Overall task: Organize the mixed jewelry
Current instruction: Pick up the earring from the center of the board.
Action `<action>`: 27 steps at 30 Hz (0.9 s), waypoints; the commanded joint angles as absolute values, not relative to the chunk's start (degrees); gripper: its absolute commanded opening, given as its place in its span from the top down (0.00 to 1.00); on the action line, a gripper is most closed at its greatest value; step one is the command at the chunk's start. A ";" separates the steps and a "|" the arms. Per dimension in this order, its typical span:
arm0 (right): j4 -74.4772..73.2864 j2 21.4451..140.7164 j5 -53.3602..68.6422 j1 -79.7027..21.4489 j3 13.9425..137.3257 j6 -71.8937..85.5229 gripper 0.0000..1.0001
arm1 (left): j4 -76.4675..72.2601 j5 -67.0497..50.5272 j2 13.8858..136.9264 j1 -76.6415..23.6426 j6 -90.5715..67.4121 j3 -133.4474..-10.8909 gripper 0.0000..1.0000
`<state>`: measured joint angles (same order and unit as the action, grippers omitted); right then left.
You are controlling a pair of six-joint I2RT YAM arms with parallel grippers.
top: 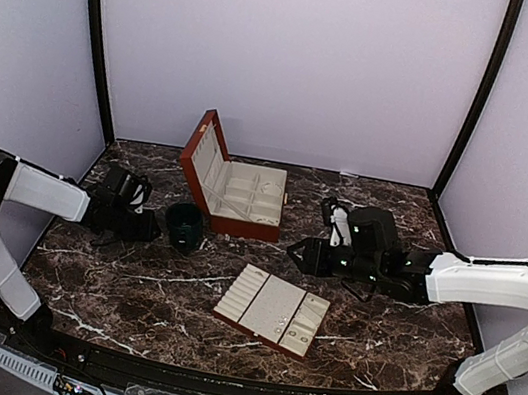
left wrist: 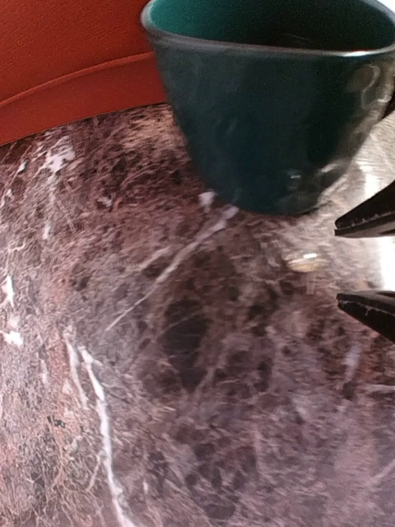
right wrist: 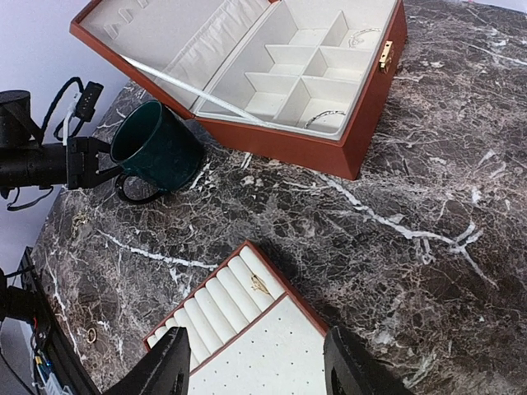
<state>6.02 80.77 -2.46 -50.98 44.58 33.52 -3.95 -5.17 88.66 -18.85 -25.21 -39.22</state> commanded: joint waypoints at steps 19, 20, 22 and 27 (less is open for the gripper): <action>7.52 81.68 -2.66 -50.63 45.34 33.54 0.45 | -9.68 -10.85 97.56 -15.83 -25.71 -43.09 0.87; 7.48 81.77 -2.69 -50.64 45.42 33.50 0.45 | -9.50 -10.82 97.42 -15.82 -25.79 -42.95 0.87; 7.46 81.90 -2.64 -50.68 45.52 33.46 0.45 | -9.37 -10.98 97.24 -15.83 -26.07 -42.60 0.89; 7.54 82.00 -2.71 -50.69 45.53 33.44 0.45 | -9.12 -11.68 96.60 -15.83 -26.60 -41.73 0.91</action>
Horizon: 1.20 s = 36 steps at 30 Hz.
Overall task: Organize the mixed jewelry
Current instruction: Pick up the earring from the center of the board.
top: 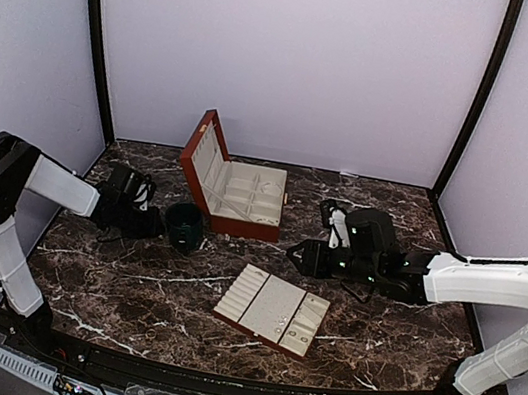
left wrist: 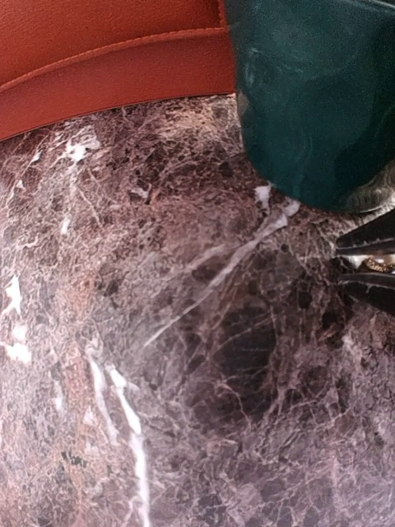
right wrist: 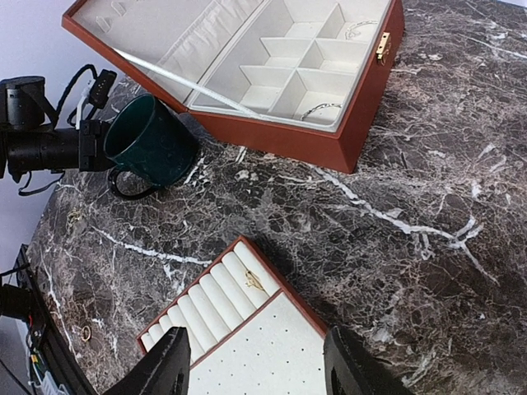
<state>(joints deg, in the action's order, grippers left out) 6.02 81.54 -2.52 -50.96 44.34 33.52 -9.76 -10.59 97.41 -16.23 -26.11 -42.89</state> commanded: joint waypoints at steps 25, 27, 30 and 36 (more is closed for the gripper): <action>10.57 79.16 1.13 -50.69 44.35 30.25 0.44 | -7.73 -20.68 78.22 -16.70 -36.15 -30.84 1.00; 12.46 78.85 4.42 -51.07 44.30 28.63 0.44 | -7.27 -21.91 75.39 -18.08 -39.08 -29.75 1.00; 14.73 79.51 8.90 -51.79 45.44 26.00 0.43 | -5.46 -22.32 72.26 -22.47 -42.44 -29.57 1.00; 11.90 85.72 11.53 -54.79 52.42 25.05 0.44 | -7.12 -20.49 68.71 -30.86 -52.28 -29.83 1.00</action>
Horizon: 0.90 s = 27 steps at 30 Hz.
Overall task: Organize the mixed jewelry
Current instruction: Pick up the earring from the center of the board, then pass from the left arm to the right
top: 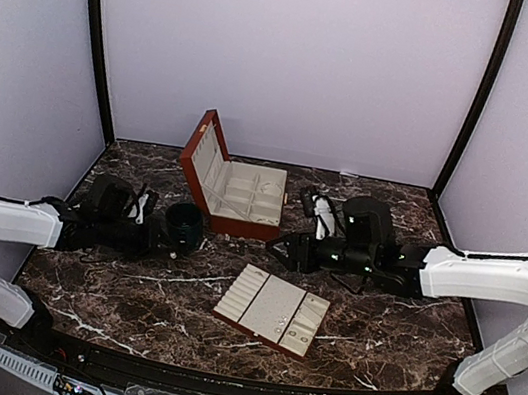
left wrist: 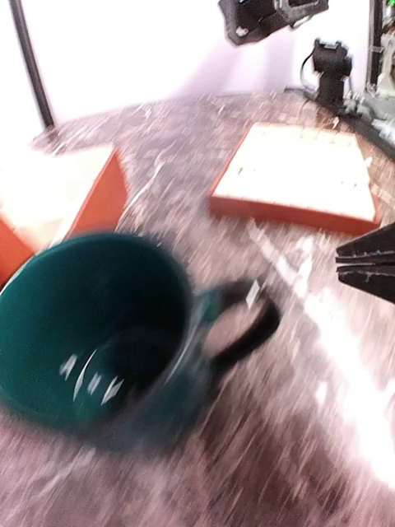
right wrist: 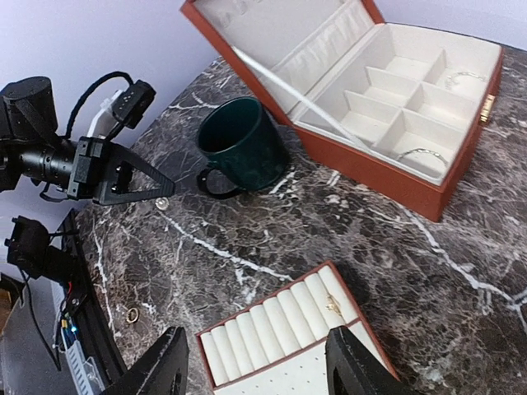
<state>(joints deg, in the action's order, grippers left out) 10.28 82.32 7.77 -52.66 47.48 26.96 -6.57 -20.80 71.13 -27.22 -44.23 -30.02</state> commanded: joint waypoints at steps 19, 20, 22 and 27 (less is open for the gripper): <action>1.45 104.05 9.84 -62.39 68.34 27.39 0.52 | -18.91 -14.72 74.54 -40.99 -61.51 -32.77 1.00; 1.37 104.88 10.02 -62.44 69.15 27.40 0.52 | -19.10 -14.92 74.76 -41.02 -61.58 -32.78 1.00; 1.53 106.32 10.47 -62.62 70.76 27.25 0.52 | -19.47 -15.17 75.08 -41.16 -61.76 -32.72 1.00; 2.17 108.92 10.96 -62.80 73.62 26.47 0.52 | -19.86 -15.39 75.33 -41.35 -62.04 -32.61 1.00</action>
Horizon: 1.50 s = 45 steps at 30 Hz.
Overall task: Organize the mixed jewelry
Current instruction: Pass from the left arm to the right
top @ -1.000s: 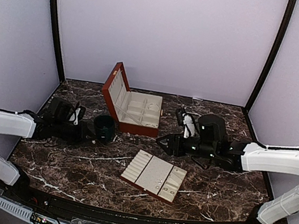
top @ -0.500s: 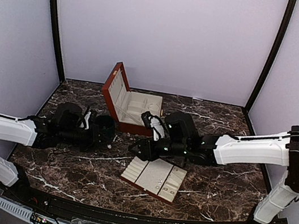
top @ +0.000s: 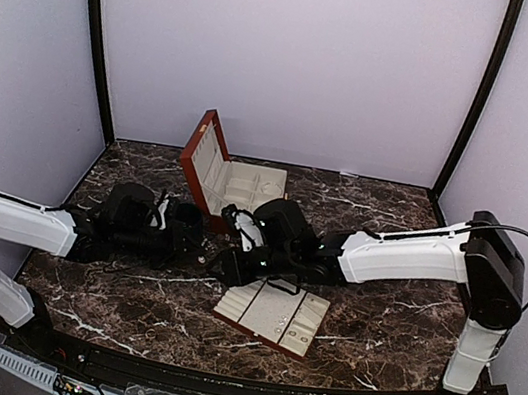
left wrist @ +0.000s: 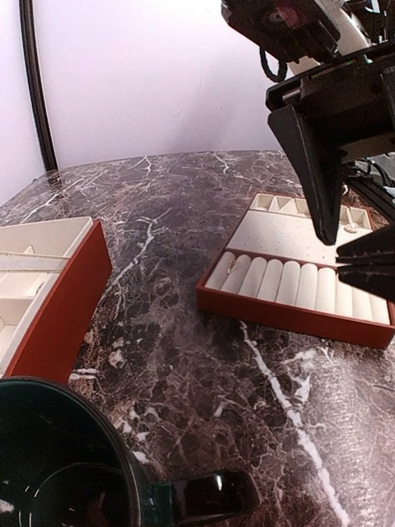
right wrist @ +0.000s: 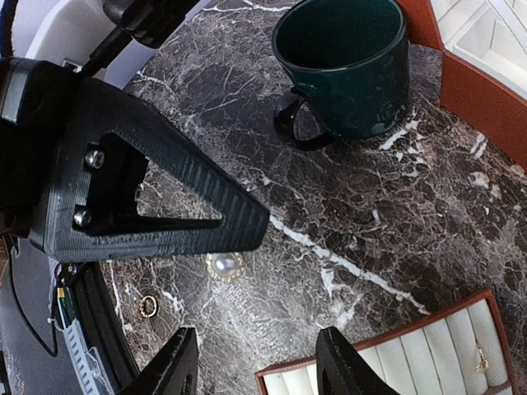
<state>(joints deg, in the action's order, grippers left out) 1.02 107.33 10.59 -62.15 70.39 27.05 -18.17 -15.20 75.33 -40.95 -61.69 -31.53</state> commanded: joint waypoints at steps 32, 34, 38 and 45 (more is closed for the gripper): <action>6.25 114.61 9.63 -62.84 78.76 24.35 0.79 | -20.23 -16.06 75.98 -41.73 -62.46 -32.52 1.00; 6.55 114.48 9.55 -62.84 78.66 24.35 0.80 | -20.13 -15.92 76.01 -41.71 -62.46 -32.43 1.00; 6.51 114.30 8.89 -62.84 78.66 24.29 0.84 | -20.13 -15.88 76.09 -41.73 -62.27 -32.52 1.00; 6.79 112.63 7.52 -62.84 77.55 24.18 0.97 | -19.71 -15.61 76.56 -41.75 -61.10 -32.88 1.00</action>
<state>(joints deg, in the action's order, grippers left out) 3.22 114.10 9.98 -62.52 77.45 24.67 -19.86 -14.96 76.27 -41.15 -62.19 -31.59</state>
